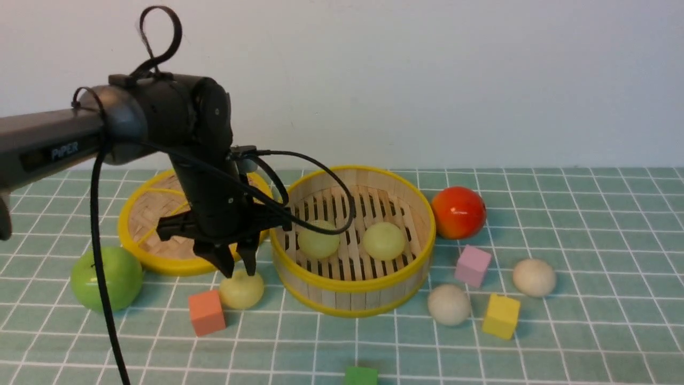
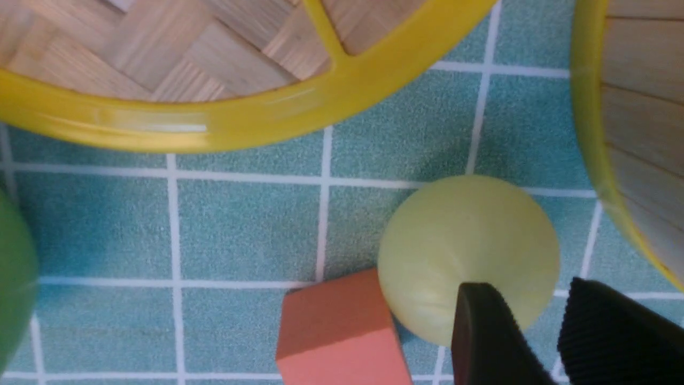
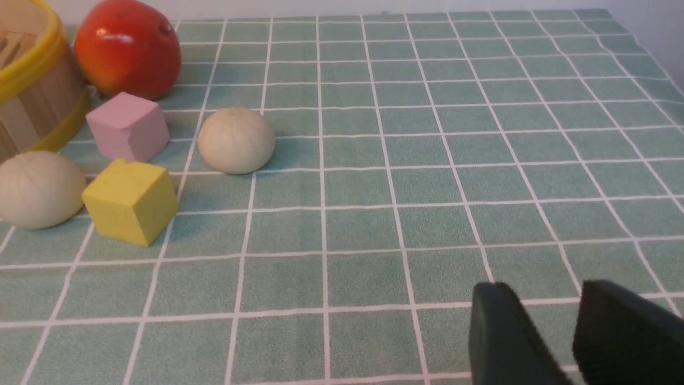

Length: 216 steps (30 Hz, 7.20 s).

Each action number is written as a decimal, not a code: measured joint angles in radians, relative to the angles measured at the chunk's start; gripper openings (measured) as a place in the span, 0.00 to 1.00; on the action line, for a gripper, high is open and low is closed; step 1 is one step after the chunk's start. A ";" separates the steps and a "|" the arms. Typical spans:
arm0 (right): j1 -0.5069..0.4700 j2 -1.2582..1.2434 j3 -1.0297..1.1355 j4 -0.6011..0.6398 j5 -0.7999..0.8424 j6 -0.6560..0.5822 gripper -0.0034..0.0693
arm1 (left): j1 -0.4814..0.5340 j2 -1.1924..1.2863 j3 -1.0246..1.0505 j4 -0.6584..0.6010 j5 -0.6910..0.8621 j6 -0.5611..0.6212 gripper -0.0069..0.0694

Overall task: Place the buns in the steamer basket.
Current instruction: Use the left arm to grab a steamed stuffed bun, then use the left arm to put the steamed stuffed bun into the steamer, then use the right arm to grab a steamed stuffed bun

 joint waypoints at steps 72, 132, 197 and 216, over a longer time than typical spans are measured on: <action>0.000 0.000 0.000 0.000 0.000 0.000 0.38 | -0.204 0.444 -0.776 0.020 -0.172 0.079 0.10; 0.000 0.000 0.000 0.000 0.000 0.000 0.38 | -0.201 -0.375 -0.671 0.044 0.187 0.104 0.51; 0.000 0.000 0.000 0.000 0.000 0.000 0.38 | 0.291 -2.047 1.599 0.248 -0.657 -0.223 0.08; 0.000 0.000 0.000 0.000 0.000 0.000 0.38 | 0.205 -2.047 1.608 0.188 -0.659 0.022 0.10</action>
